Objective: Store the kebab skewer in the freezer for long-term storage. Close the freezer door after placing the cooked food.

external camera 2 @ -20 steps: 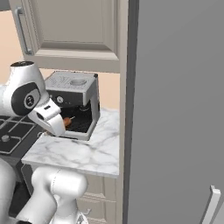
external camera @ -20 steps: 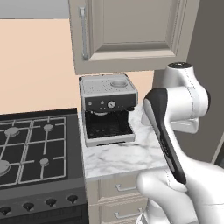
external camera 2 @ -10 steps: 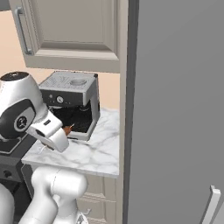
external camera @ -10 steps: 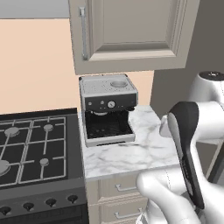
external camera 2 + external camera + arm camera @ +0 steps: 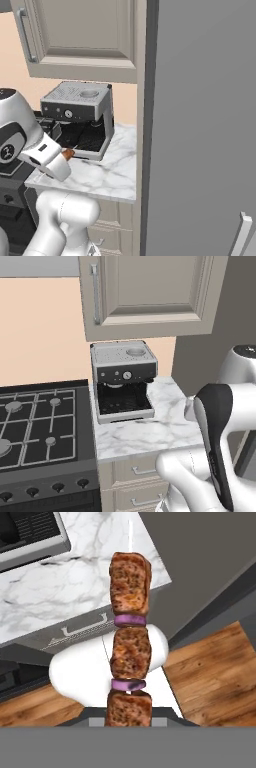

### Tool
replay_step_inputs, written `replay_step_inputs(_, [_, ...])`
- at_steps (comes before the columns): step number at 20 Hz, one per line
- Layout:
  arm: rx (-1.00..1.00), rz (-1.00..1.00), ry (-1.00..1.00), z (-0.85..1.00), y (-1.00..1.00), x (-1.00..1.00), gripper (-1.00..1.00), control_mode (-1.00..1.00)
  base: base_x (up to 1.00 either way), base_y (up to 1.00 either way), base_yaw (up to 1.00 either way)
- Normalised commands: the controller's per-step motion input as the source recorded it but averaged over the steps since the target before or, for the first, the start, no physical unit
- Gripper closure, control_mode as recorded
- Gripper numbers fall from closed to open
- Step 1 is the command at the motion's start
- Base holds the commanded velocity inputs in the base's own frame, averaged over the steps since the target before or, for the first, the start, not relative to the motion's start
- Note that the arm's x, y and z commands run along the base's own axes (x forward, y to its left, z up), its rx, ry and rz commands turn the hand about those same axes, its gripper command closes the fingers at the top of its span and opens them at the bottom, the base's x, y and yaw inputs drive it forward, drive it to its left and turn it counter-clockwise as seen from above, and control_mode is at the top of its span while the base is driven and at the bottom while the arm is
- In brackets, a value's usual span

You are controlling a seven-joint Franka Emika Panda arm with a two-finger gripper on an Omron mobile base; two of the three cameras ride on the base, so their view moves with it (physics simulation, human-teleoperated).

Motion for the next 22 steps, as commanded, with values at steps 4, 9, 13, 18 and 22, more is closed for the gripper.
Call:
replay_step_inputs(4, [-0.01,0.00,0.02,0.02,0.02,0.00,1.00,-1.00,0.00,0.00,0.00])
replay_step_inputs(9, [0.00,0.00,0.00,0.00,0.00,0.00,1.00,-1.00,0.00,0.00,0.00])
replay_step_inputs(13, [0.00,0.00,0.00,0.00,0.00,-0.09,1.00,1.00,-0.09,0.00,0.00])
replay_step_inputs(18, [0.00,0.00,0.00,0.00,0.00,0.00,1.00,1.00,-0.61,0.00,0.00])
replay_step_inputs(22, [0.00,0.00,0.00,0.00,0.00,0.00,1.00,1.00,-0.69,-0.01,-0.04])
